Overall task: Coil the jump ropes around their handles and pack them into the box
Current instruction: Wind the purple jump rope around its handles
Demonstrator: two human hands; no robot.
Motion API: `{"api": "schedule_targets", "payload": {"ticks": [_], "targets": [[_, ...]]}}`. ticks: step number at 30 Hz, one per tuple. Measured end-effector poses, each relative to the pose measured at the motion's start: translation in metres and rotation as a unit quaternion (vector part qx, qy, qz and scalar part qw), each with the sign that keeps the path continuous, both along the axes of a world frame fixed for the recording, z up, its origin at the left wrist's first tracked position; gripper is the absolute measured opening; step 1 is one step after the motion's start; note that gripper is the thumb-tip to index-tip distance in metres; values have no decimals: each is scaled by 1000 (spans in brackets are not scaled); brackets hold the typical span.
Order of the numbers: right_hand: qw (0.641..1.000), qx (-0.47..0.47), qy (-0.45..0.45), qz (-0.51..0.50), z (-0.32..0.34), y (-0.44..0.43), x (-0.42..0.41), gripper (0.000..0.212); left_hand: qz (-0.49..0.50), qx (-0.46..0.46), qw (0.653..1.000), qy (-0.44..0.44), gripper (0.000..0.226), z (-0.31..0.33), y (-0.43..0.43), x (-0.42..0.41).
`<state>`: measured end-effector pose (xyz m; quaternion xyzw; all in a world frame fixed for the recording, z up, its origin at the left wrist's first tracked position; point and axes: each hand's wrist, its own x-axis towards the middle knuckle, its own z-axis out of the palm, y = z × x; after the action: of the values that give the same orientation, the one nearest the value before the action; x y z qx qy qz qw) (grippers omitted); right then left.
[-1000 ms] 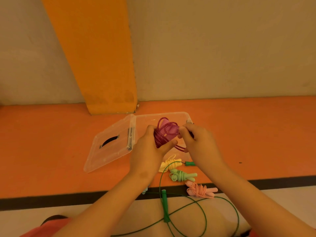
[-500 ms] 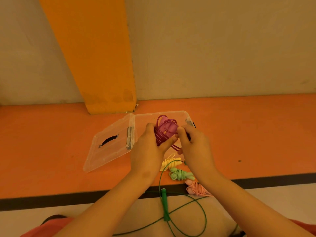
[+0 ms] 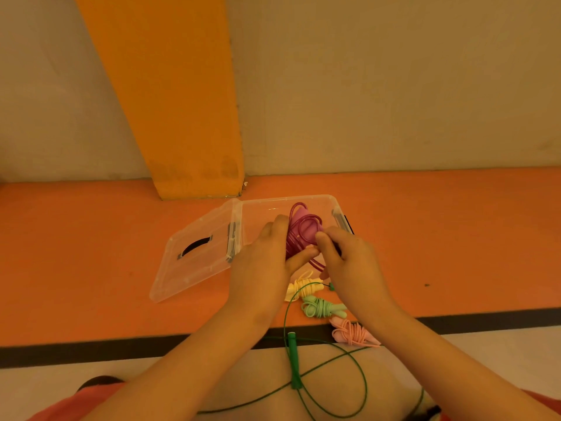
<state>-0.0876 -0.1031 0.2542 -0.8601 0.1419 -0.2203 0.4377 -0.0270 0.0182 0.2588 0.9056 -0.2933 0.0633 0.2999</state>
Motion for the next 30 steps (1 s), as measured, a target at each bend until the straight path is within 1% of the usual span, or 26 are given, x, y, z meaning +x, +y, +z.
{"api": "schedule_targets", "payload": {"ticks": [3,6,9,12,14,17,19,21,25,27,28,30], "targets": [[999,-31,-22,0,0,1,-1,23,-6,22,1000,-21,54,4,0,0],[998,-52,-48,0,0,1,-2,23,-15,0,1000,-14,54,6,1,1],[996,-75,-46,-2,5,-3,0,24,-34,-75,995,53,55,4,3,4],[988,-152,-27,12,11,-7,1,39,-32,-109,989,99,52,2,5,5],[976,-216,-3,25,11,-5,1,43,-20,-110,989,100,44,-1,5,6],[965,-258,22,33,9,-4,-1,37,-7,-104,989,101,22,-3,5,5],[969,-244,34,25,9,-6,-2,32,-5,-95,991,97,16,-4,6,3],[973,-228,36,7,12,-8,-3,32,-6,-72,994,80,15,-4,4,0],[987,-155,21,-25,13,-8,-3,33,1,-38,998,47,19,-2,1,-2],[989,-147,27,-17,12,-10,-2,29,1,-19,999,38,21,-1,-1,-2],[992,-124,32,-7,11,-12,-1,24,0,-12,999,34,22,-1,-1,-2],[999,-32,30,16,12,-14,0,14,-4,-2,1000,27,25,0,-1,-1]]}}
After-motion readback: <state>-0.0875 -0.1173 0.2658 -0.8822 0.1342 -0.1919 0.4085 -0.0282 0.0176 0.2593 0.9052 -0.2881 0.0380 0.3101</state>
